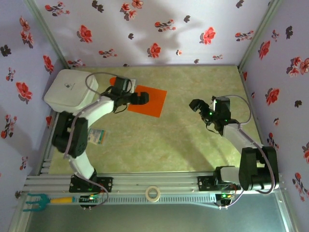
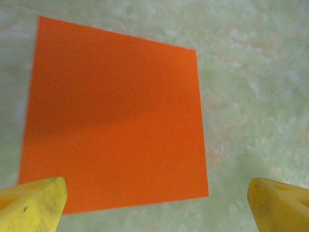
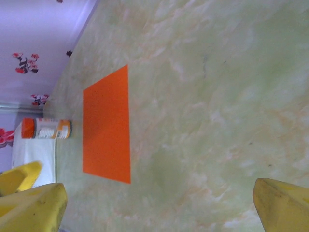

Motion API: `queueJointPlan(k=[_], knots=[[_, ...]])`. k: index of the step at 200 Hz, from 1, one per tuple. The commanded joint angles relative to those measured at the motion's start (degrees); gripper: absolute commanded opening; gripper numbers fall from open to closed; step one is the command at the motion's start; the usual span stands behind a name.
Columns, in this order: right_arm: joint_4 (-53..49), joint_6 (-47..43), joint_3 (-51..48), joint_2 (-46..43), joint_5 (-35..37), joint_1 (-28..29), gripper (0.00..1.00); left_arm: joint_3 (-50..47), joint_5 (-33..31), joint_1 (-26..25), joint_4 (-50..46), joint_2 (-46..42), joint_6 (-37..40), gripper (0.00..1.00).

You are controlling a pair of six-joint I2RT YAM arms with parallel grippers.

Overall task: Fold a paper plane with a square sheet of paper (pick it up from the middle)
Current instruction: Move the paper to the center of the table.

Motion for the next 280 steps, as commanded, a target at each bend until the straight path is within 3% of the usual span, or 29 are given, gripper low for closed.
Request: queueJointPlan(k=[1, 48, 93, 150, 223, 250, 280], knots=[[-0.1, 2.3, -0.6, -0.5, -2.8, 1.3, 0.99, 7.2, 1.0, -1.7, -7.5, 6.4, 0.8, 0.96], [0.6, 5.2, -2.7, -2.4, -2.4, 3.7, 0.99, 18.8, 1.1, -3.2, -13.5, 17.9, -2.5, 0.97], [-0.7, 5.6, -4.8, -3.8, -1.6, 4.3, 0.99, 19.0, 1.1, -4.2, -13.8, 21.6, -5.9, 0.97], [-4.0, 5.6, -5.3, -4.2, -0.4, 4.3, 0.99, 7.6, -2.2, -6.8, -11.3, 17.7, -12.2, 0.96], [-5.2, 7.5, -5.4, -4.3, -0.7, 4.8, 0.99, -16.1, -14.3, -19.8, 2.1, 3.0, -37.2, 0.98], [-7.0, 7.6, -5.6, -5.1, -0.7, 5.3, 0.99, -13.4, -21.3, -23.7, -4.3, -1.7, -33.4, 1.0], [-6.6, 8.0, -6.5, -6.9, 0.3, 5.4, 0.99, -8.5, -23.7, -22.4, -10.0, -3.5, -24.3, 1.0]])
